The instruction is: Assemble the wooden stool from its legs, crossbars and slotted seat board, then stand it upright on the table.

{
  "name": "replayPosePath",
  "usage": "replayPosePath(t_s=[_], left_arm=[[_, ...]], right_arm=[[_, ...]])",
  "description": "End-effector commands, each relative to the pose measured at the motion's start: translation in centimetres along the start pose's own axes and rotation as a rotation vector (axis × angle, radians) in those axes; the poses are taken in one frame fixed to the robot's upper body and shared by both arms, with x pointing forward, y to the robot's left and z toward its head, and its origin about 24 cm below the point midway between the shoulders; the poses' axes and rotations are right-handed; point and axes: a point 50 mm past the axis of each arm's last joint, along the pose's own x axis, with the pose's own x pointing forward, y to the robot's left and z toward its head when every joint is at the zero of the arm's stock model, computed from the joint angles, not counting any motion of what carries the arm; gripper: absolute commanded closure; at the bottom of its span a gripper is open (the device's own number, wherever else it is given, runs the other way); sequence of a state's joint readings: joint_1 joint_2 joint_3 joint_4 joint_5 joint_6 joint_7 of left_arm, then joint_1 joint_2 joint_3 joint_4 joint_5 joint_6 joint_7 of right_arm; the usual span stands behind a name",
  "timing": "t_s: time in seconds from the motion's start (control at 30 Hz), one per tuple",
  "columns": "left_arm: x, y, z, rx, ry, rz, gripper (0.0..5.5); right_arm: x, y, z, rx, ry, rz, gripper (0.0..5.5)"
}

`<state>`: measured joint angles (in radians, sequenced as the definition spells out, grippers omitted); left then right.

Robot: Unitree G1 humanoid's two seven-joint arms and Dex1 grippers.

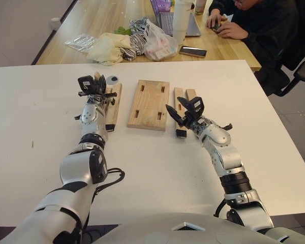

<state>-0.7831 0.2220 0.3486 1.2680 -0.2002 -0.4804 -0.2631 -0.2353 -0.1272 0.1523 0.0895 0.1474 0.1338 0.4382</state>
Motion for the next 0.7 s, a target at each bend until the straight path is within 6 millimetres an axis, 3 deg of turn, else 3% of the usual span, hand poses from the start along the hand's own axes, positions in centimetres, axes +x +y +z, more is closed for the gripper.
replayPosePath(t_s=[0.03, 0.27, 0.37, 0.53, 0.7], left_arm=[[-3.3, 1.0, -5.2, -0.015, 0.214, 0.008, 5.13], [-5.8, 2.4, -6.4, -0.101, 0.165, 0.029, 5.13], [-6.9, 2.7, -7.1, -0.044, 0.182, -0.001, 5.13], [-8.5, 2.6, -9.0, 0.12, 0.321, -0.082, 5.13], [-9.9, 3.0, -11.0, 0.059, 0.475, -0.049, 5.13]], right_arm=[[0.0, 0.2, -0.1, 0.004, 0.011, 0.004, 2.66], [-0.2, 0.2, -0.3, 0.012, 0.012, -0.014, 2.66], [-0.1, 0.5, -0.4, 0.015, 0.013, -0.001, 2.66], [-0.2, 0.4, -0.4, 0.001, 0.013, -0.01, 2.66], [-0.4, 0.3, -0.4, -0.001, 0.012, -0.019, 2.66]])
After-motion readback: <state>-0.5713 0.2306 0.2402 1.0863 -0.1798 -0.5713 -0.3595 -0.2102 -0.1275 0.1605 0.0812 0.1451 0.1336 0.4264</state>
